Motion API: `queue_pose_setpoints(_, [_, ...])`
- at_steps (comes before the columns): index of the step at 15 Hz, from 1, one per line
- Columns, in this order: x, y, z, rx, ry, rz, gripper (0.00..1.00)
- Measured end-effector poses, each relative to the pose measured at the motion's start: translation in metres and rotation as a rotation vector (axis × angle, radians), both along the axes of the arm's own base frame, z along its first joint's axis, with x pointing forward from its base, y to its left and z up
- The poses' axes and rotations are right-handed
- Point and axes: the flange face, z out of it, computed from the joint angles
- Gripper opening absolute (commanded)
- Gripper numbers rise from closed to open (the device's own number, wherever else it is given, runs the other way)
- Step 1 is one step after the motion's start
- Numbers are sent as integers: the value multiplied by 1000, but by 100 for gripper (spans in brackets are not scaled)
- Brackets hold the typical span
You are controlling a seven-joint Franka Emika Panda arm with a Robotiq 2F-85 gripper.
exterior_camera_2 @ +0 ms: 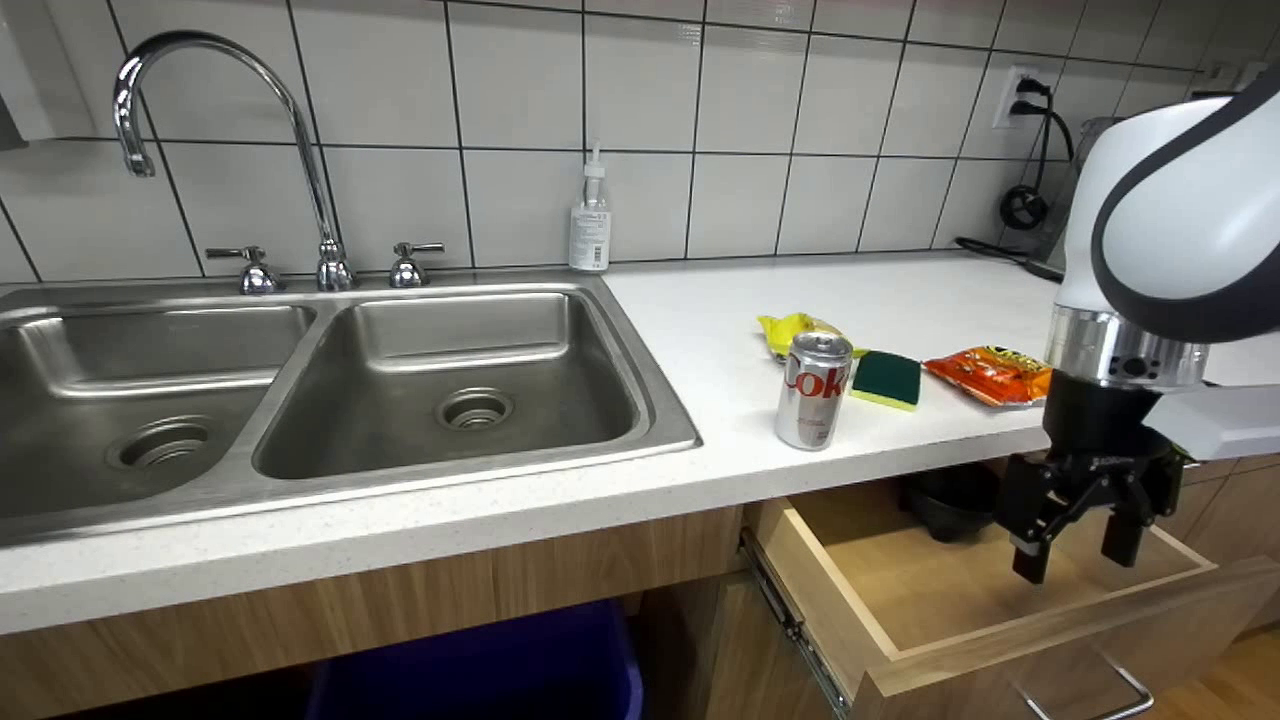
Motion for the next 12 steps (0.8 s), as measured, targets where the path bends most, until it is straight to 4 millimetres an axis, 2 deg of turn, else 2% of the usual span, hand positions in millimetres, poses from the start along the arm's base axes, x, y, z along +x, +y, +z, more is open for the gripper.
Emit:
queue_pose_setpoints(6, [17,-3,39,-3,-74,-40,100])
queue_pose_setpoints(12, [43,-22,66,-14,-150,-147,100])
